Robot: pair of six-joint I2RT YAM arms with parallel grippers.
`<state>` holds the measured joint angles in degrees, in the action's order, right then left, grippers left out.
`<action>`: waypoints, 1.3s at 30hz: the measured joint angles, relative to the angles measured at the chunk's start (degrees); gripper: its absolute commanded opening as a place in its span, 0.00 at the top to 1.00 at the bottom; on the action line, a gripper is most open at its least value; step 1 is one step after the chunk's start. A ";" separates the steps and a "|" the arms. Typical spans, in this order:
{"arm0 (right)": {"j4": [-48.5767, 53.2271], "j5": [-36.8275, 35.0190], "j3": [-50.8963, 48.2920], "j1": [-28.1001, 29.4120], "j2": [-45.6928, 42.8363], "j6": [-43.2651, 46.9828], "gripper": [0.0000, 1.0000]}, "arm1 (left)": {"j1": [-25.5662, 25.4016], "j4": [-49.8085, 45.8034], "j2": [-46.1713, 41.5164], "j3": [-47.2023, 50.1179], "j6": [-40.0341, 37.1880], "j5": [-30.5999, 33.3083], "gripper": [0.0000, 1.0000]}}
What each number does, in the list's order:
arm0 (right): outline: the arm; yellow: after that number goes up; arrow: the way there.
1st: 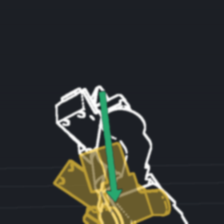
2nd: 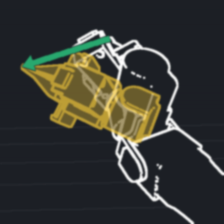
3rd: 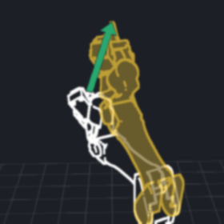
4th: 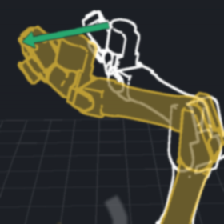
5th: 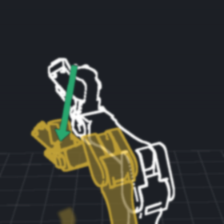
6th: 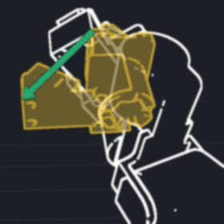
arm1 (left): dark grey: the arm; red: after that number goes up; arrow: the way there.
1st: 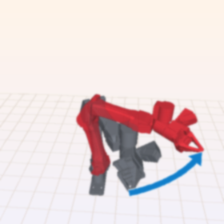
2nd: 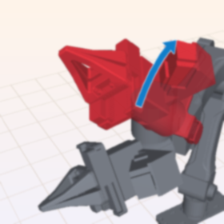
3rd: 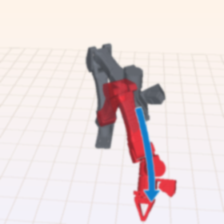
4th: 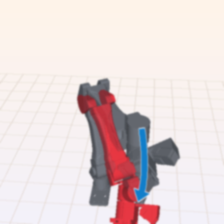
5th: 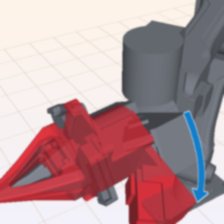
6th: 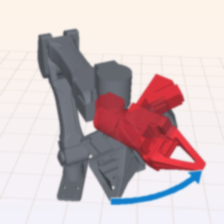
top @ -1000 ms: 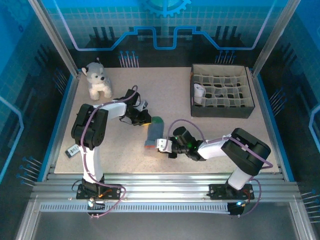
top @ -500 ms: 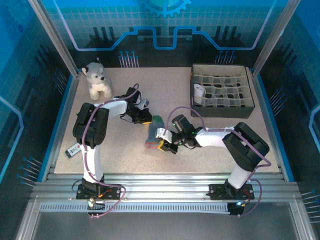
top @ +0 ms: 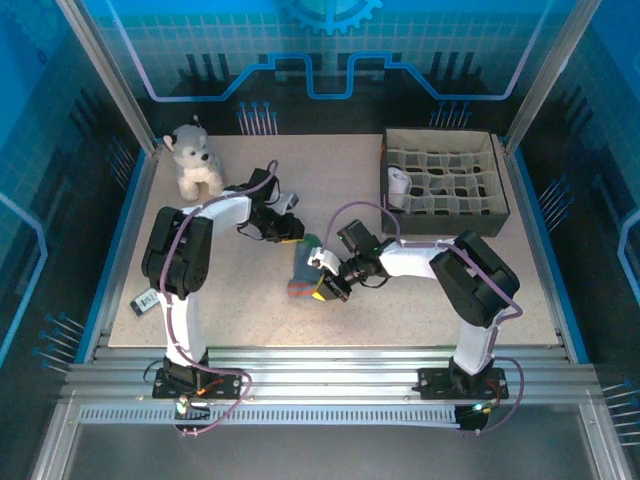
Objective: Roll the socks
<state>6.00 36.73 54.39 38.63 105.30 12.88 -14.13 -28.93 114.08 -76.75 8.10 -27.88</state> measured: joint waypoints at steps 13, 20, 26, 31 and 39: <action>6.47 2.51 5.92 -1.11 4.61 -2.49 1.00 | 0.04 -3.19 -10.69 -2.54 -12.52 0.00 0.61; 9.64 3.26 8.46 -1.66 6.29 -3.06 1.00 | 0.04 0.90 -21.24 5.31 -22.69 -0.46 0.60; 12.59 3.41 10.58 -1.70 7.37 -3.50 1.00 | -0.17 3.02 -28.46 13.27 -32.65 -1.11 0.60; 14.86 3.39 12.20 -1.70 8.17 -3.91 1.00 | -4.28 3.61 -31.63 19.30 -40.98 -0.17 0.59; 18.21 3.41 14.47 -1.99 9.46 -4.15 1.00 | -13.88 5.79 -36.87 30.95 -42.91 4.98 0.58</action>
<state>24.21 40.14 68.86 36.64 114.76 8.73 -28.01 -23.14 77.21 -45.80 -34.81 -22.90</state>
